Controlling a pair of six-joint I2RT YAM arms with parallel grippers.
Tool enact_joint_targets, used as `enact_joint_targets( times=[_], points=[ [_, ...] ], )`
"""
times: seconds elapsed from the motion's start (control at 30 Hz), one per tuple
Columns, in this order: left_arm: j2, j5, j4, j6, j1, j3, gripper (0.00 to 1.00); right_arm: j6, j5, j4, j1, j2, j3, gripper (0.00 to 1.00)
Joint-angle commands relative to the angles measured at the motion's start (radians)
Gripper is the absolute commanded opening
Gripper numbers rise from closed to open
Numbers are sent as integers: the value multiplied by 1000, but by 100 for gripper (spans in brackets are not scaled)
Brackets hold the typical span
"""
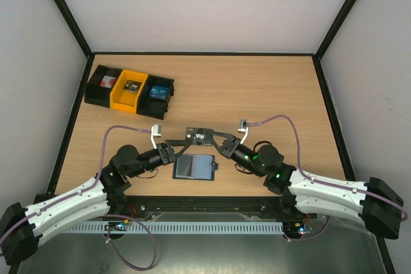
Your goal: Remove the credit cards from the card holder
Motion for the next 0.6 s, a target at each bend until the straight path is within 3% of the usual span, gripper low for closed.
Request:
enact_joint_targets(
  times=[0.0,0.33,0.5,0.57],
  points=[
    [33,-7,166,-43,-7,-31,62,26,22,57,0,2,0,2],
    [32,-79,206,-67,-6,-34,39,34,8,57,0,22,-11,2],
    [50,-86,220,-66,-6,-36,8,40,-4,59,2,32,-29,2],
    [53,-91,220,-67,-5,-37,3,43,-4,64,2,28,-41,2]
  ],
)
